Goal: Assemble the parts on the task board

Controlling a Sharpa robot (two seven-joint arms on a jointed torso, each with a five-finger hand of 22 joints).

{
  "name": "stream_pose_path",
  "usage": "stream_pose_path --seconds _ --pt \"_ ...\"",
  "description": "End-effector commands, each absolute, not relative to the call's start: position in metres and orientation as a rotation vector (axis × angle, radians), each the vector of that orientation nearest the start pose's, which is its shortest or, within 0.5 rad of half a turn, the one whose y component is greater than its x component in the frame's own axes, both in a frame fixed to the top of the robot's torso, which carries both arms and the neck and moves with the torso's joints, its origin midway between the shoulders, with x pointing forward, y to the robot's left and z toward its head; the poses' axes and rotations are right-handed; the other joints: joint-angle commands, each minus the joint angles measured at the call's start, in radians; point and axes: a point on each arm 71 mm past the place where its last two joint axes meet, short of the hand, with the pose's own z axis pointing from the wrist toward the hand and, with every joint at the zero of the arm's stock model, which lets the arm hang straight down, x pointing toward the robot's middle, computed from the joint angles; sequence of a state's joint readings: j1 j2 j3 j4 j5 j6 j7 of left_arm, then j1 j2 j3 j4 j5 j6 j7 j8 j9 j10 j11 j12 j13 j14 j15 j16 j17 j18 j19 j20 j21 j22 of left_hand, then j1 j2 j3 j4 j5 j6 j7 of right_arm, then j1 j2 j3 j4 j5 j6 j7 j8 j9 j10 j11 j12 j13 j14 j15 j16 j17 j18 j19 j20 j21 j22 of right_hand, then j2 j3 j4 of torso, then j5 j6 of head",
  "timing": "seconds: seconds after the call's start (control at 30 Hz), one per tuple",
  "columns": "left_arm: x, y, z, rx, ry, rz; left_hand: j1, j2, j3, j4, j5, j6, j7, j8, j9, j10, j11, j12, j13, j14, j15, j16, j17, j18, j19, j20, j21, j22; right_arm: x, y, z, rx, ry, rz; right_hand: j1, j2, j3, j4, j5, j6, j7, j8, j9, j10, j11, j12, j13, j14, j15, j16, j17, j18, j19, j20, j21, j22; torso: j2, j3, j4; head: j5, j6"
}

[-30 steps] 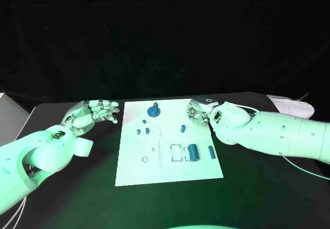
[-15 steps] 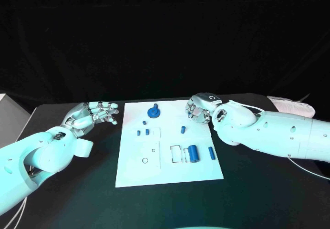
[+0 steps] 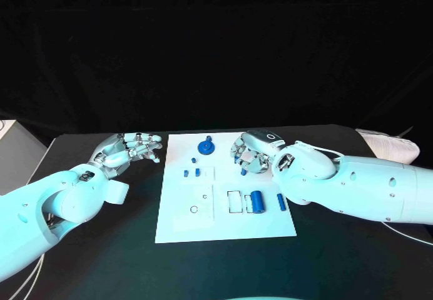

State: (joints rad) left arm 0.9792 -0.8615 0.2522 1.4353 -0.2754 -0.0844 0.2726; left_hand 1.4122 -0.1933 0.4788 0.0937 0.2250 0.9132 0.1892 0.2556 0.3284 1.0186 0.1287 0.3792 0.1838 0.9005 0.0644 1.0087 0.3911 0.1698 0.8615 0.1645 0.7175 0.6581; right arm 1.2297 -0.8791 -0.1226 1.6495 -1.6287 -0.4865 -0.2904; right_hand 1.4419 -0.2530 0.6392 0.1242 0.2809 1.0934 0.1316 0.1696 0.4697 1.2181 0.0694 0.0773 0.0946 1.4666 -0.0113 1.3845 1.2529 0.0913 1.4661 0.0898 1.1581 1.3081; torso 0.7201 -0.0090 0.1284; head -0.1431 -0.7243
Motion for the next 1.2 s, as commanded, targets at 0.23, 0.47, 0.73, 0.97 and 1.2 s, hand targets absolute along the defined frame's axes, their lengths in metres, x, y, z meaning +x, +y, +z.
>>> stream_pose_path --seconds 0.23,0.47,0.73,0.97,1.2 --pt "0.494 0.235 -0.193 -0.999 1.502 -1.595 0.01 -0.003 -0.002 -0.007 0.005 -0.007 0.004 -0.001 -0.001 -0.007 0.0 -0.006 -0.002 0.008 0.002 -0.007 -0.001 0.012 0.009 0.0 -0.005 0.0 0.431 -0.152 -0.192 -0.24 1.475 0.683 -0.01 -0.003 0.008 -0.002 0.005 0.003 0.003 -0.001 0.001 0.005 0.002 -0.004 -0.002 0.042 -0.003 -0.001 0.001 -0.014 0.008 -0.009 0.0 0.052 -0.002 -0.0029 0.0009 0.034 -0.01" --pt "0.493 0.234 -0.194 -1.003 1.496 -1.592 0.011 -0.003 -0.002 -0.007 0.005 -0.007 0.004 -0.001 -0.001 -0.008 0.0 -0.006 -0.002 0.008 0.002 -0.008 -0.001 0.012 0.009 0.0 -0.005 0.0 0.422 -0.141 -0.207 -0.246 1.445 0.726 -0.01 -0.005 0.015 -0.011 0.008 0.001 0.005 -0.002 0.002 0.004 0.003 -0.007 -0.004 0.042 -0.002 -0.001 0.001 -0.014 0.008 -0.009 -0.001 0.052 -0.002 -0.0026 0.0021 0.053 -0.018" --pt "0.493 0.234 -0.194 -1.005 1.492 -1.586 0.012 -0.003 -0.002 -0.008 0.005 -0.008 0.005 -0.002 -0.002 -0.009 0.0 -0.006 -0.002 0.008 0.003 -0.009 -0.002 0.012 0.009 0.0 -0.005 0.001 0.416 -0.132 -0.223 -0.248 1.427 0.753 -0.01 -0.006 0.017 -0.015 0.008 -0.001 0.006 -0.003 0.002 0.003 0.004 -0.008 -0.005 0.042 -0.002 -0.001 0.0 -0.015 0.009 -0.009 0.0 0.053 -0.001 -0.0023 0.0027 0.072 -0.027" --pt "0.493 0.235 -0.194 -1.006 1.49 -1.584 0.012 -0.003 -0.002 -0.008 0.005 -0.008 0.005 -0.002 -0.002 -0.009 0.0 -0.006 -0.002 0.008 0.003 -0.009 -0.002 0.012 0.009 0.0 -0.005 0.001 0.416 -0.127 -0.233 -0.253 1.445 0.749 -0.01 -0.007 0.019 -0.018 0.008 -0.002 0.007 -0.004 0.003 0.001 0.005 -0.009 -0.006 0.042 -0.001 0.0 0.0 -0.014 0.008 -0.009 -0.001 0.053 -0.001 -0.0027 0.002 0.082 -0.034" --pt "0.492 0.235 -0.194 -1.006 1.491 -1.584 0.012 -0.003 -0.002 -0.008 0.005 -0.008 0.005 -0.002 -0.002 -0.009 0.0 -0.006 -0.002 0.008 0.003 -0.009 -0.002 0.012 0.009 0.0 -0.005 0.001 0.416 -0.123 -0.238 -0.261 1.459 0.743 -0.011 -0.008 0.02 -0.019 0.008 -0.002 0.008 -0.004 0.003 0.001 0.006 -0.01 -0.006 0.042 -0.001 -0.001 -0.001 -0.014 0.008 -0.009 -0.003 0.052 0.0 -0.0023 0.0012 0.09 -0.04"
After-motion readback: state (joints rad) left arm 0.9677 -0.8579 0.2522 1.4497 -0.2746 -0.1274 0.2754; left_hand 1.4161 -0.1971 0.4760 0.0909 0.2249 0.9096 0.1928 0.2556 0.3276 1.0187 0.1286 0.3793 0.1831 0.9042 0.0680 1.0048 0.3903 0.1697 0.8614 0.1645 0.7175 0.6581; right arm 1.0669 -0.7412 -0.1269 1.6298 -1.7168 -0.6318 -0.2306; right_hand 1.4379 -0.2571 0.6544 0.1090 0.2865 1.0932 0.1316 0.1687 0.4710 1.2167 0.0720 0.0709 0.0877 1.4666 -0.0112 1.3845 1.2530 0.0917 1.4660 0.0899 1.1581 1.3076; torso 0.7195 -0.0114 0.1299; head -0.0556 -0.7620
